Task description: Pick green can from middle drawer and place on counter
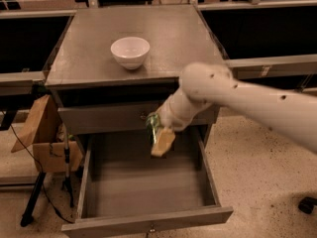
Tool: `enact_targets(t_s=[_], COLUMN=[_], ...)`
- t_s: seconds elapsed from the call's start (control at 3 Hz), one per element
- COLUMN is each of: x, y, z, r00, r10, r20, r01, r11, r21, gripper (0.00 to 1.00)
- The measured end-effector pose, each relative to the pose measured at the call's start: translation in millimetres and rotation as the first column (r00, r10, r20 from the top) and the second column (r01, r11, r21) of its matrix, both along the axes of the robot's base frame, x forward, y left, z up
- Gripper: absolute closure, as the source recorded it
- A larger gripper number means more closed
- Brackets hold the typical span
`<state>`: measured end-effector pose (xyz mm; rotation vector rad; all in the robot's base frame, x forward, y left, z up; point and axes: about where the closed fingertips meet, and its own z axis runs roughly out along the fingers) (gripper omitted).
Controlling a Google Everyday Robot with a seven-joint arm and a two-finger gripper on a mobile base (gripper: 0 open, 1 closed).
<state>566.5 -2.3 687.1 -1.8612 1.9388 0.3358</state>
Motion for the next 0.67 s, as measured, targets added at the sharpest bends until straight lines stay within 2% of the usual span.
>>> enact_targets(t_s=[0.33,0.67], x=[16.1,41.5], y=[-23.0,-42.5], z=[61.0,117.3], r00=[0.9991,0.9931], r10=[-0.040,-0.113], r20=[0.017,0.031], r01=[0.041,0.116], r11=[0.997,0.988], r21=[-0.059,-0.099], gripper=[1.00,1.00])
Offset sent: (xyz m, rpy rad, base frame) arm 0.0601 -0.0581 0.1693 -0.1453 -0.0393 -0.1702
